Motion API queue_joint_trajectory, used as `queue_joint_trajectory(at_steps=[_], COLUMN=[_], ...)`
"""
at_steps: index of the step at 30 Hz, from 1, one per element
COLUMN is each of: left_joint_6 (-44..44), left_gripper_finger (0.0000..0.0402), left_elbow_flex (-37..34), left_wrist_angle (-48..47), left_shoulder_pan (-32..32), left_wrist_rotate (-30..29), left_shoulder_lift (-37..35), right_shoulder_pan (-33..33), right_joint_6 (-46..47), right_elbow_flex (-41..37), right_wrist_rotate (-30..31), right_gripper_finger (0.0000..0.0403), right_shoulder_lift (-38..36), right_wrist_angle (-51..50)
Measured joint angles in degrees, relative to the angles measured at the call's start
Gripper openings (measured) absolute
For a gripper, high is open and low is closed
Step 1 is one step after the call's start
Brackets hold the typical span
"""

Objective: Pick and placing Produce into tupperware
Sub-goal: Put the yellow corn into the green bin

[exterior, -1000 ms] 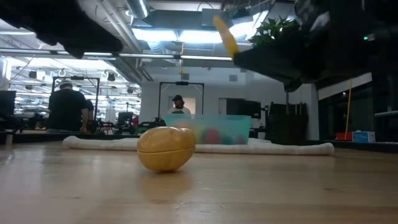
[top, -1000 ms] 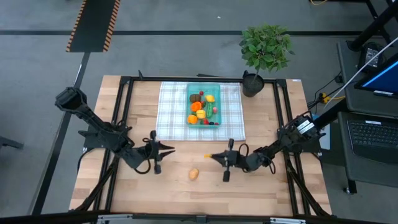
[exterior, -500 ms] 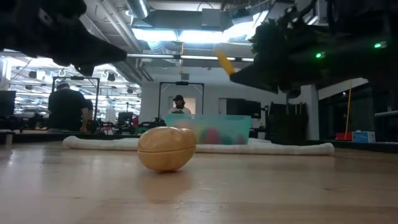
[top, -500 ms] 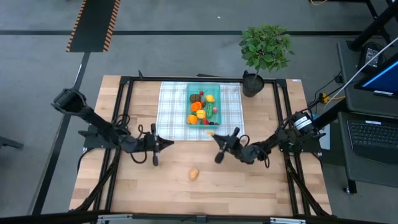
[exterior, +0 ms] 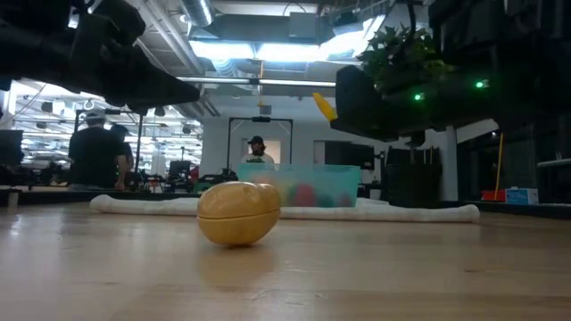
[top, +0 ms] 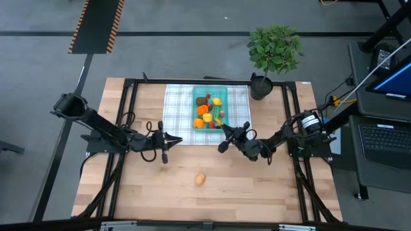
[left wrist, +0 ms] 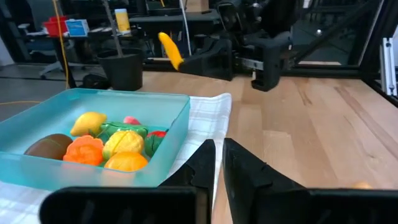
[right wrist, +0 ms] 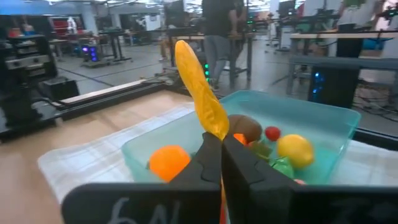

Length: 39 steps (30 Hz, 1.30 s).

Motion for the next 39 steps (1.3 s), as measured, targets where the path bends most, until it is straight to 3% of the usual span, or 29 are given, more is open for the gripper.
queue_joint_trajectory(at_steps=[8,11,17,23,30,39], left_joint_6=[2.3,2.4,1.9,1.8,1.8,1.8], left_gripper_finger=[0.0008,0.0001,0.0012,0.0022,0.0025,0.0002], left_elbow_flex=[0.0,0.0,0.0,0.0,0.0,0.0], left_wrist_angle=[-0.1,-0.6,-3.9,-5.2,-6.3,-6.3], left_shoulder_pan=[3.0,3.5,3.9,3.8,3.8,3.8], left_wrist_rotate=[2.6,2.5,2.5,2.5,2.5,2.5], left_shoulder_lift=[0.0,0.0,0.0,0.0,0.0,0.0], right_shoulder_pan=[-3.7,-5.6,-9.1,-11.9,-17.5,-19.9], right_joint_6=[-6.1,-3.7,3.3,7.0,10.9,1.8], right_elbow_flex=[5.9,8.4,12.3,18.3,28.9,38.9], right_wrist_rotate=[-4.2,-4.6,-13.2,-20.2,-39.0,-48.3], right_gripper_finger=[0.0,0.0,0.0,0.0,0.0,0.0], right_shoulder_lift=[0.0,0.0,-1.8,-6.9,-9.0,-9.1], right_wrist_angle=[-6.5,-12.4,-25.7,-48.4,-81.2,-103.1])
